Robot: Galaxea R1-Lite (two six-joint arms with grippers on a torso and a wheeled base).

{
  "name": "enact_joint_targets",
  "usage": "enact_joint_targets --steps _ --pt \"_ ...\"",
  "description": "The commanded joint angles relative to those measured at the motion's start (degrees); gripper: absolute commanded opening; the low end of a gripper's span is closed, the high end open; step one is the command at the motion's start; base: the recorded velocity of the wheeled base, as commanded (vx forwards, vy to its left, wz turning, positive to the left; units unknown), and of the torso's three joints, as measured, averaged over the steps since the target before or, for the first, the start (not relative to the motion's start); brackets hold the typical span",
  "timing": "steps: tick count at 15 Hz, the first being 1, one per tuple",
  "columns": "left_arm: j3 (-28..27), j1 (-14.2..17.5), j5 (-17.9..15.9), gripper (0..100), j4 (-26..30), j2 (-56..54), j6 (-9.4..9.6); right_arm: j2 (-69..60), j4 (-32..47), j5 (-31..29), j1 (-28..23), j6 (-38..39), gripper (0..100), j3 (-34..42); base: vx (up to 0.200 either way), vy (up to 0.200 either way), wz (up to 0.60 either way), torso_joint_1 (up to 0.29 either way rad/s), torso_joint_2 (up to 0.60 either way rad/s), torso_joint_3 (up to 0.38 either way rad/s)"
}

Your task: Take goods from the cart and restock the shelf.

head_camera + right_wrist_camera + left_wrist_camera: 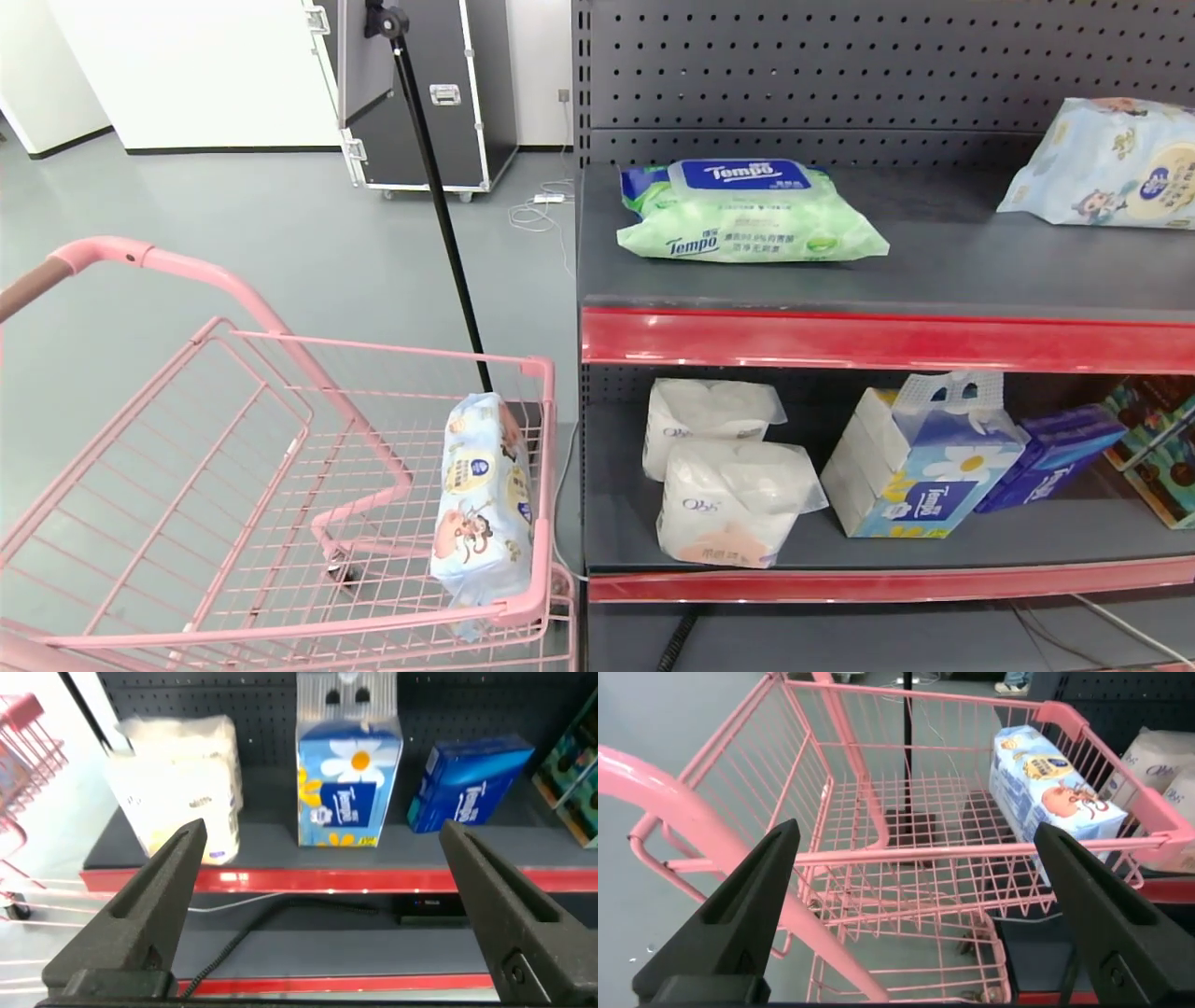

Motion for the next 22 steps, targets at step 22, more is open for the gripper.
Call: enact_joint_targets --steps 22 --pt "-55.98 -24.7 -2.01 100 13.16 80.91 -12.55 -0.02 -0.01 0.09 0.01 0.07 100 -0.08 0.0 0.0 0.0 -0.024 0.11 0.086"
